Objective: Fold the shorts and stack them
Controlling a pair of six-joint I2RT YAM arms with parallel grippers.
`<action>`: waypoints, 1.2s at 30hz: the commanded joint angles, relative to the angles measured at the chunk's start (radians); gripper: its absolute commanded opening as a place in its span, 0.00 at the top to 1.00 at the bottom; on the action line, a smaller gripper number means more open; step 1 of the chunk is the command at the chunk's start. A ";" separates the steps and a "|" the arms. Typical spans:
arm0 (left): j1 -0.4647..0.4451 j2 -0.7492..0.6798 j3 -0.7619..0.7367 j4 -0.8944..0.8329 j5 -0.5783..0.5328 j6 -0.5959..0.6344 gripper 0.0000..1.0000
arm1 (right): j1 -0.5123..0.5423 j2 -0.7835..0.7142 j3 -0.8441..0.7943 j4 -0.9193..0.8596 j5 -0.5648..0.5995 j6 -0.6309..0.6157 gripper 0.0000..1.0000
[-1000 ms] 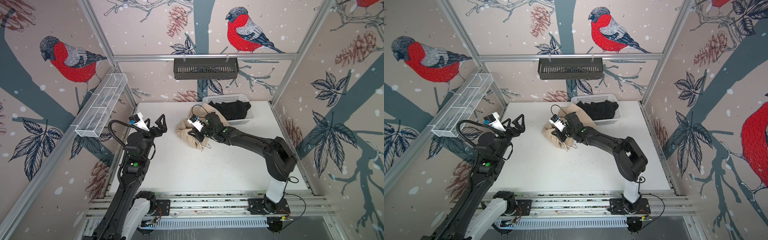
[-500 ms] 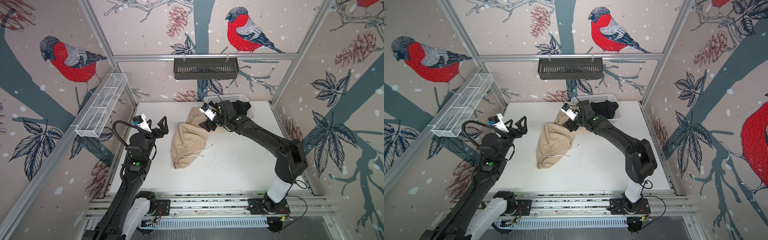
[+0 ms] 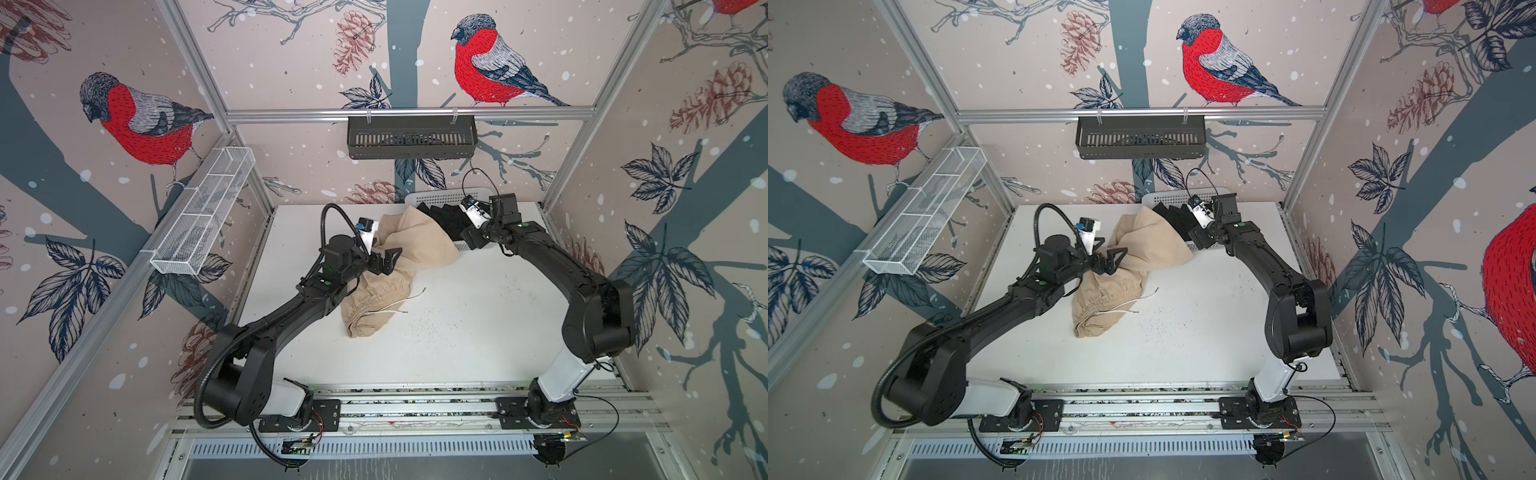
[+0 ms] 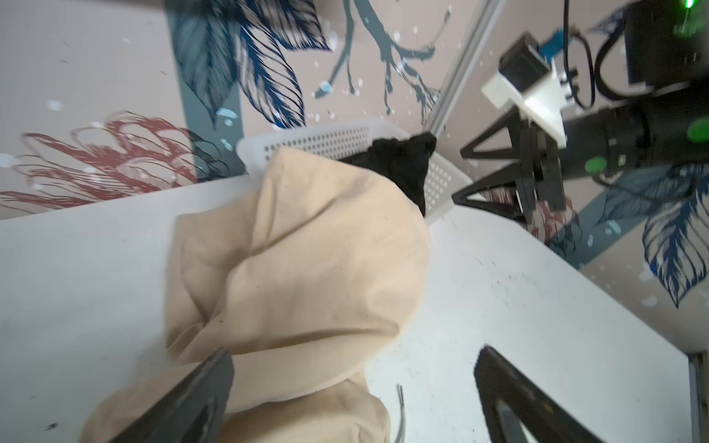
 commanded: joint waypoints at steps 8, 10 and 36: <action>-0.024 0.292 0.213 -0.045 0.055 0.179 0.02 | -0.037 0.082 0.063 -0.053 -0.002 -0.148 0.14; -0.024 0.324 0.231 -0.045 0.070 0.175 0.02 | -0.038 0.118 0.091 -0.078 -0.012 -0.155 0.14; -0.036 0.364 0.384 -0.516 0.029 0.171 1.00 | 0.000 0.061 0.084 -0.076 -0.117 -0.121 0.14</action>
